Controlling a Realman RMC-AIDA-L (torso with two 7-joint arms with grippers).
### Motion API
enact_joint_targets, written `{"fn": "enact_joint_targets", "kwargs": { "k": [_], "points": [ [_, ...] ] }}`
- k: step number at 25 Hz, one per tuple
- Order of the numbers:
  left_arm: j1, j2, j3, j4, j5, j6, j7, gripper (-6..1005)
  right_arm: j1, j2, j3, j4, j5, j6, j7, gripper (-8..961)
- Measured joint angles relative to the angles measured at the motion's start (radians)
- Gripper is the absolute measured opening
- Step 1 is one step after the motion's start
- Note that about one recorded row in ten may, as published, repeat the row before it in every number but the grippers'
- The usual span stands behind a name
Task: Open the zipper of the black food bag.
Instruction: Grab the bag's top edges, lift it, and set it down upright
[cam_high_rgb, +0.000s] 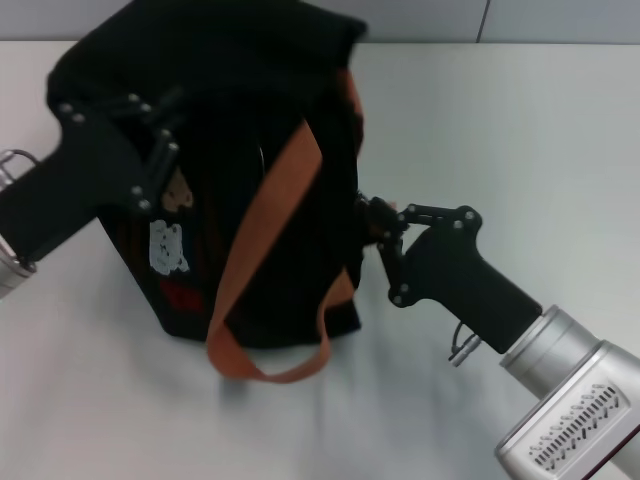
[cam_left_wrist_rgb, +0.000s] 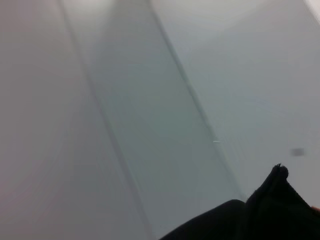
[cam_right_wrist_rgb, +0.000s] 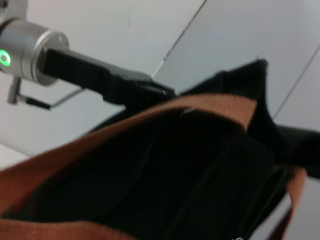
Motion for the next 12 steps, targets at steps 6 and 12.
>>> {"fn": "enact_joint_targets", "kwargs": {
  "k": [6, 12],
  "points": [
    [0.018, 0.001, -0.128, -0.028, -0.002, 0.001, 0.014, 76, -0.049, 0.000, 0.069, -0.040, 0.002, 0.016, 0.001, -3],
    [0.029, 0.004, -0.181, -0.046, -0.002, -0.006, 0.014, 76, -0.076, 0.000, 0.116, -0.085, 0.002, 0.022, 0.045, -3]
  ]
}}
